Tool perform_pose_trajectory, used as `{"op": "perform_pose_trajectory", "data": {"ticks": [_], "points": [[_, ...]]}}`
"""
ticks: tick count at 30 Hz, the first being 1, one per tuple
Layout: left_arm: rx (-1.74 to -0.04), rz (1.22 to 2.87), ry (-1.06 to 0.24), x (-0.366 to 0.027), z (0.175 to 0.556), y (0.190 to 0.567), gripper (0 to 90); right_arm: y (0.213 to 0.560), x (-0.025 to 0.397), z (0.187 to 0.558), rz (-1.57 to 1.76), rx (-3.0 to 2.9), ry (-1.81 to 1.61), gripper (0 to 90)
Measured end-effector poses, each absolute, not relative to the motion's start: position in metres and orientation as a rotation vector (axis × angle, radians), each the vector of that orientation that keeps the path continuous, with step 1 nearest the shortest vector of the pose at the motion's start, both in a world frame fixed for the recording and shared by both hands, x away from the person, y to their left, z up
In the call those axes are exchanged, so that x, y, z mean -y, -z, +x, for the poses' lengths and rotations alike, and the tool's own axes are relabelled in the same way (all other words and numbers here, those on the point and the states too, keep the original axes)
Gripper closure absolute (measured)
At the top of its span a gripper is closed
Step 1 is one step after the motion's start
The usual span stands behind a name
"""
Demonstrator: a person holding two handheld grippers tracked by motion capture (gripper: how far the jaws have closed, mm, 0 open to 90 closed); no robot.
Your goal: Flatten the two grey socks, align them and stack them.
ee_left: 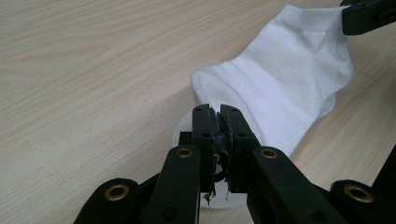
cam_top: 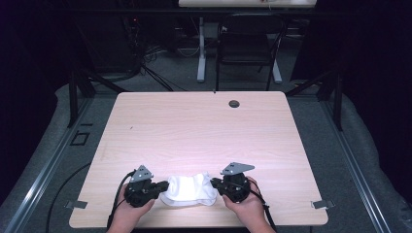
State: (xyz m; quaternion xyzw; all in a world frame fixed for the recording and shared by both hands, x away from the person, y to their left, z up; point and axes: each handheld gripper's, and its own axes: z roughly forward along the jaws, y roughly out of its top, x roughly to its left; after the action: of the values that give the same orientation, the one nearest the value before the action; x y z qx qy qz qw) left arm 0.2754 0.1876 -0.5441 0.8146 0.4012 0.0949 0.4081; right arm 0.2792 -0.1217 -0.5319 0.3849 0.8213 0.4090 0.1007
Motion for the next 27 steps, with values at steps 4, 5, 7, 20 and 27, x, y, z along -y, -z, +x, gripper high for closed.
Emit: {"op": "perform_pose_trajectory", "data": {"ticks": [4,5,7,20,27], "points": [[-1.032,2.043,-0.213,-0.189,0.273,0.548,85.3,0.534,0.122,0.278,1.136,-2.432,-1.207,86.1],[-1.034,2.046,-0.208,-0.189,0.272,0.549,85.3,0.536,0.122,0.277,1.135,-2.433,-1.206,86.1],[-1.029,2.053,-0.211,-0.189,0.271,0.549,85.2,0.536,0.123,0.277,1.136,-2.443,-1.198,86.1],[-1.042,2.072,-0.214,-0.189,0.27,0.556,84.9,0.543,0.123,0.279,1.156,-2.455,-1.188,86.1],[-1.044,2.094,-0.214,-0.189,0.272,0.56,84.5,0.547,0.121,0.28,1.159,-2.462,-1.188,86.1]]}}
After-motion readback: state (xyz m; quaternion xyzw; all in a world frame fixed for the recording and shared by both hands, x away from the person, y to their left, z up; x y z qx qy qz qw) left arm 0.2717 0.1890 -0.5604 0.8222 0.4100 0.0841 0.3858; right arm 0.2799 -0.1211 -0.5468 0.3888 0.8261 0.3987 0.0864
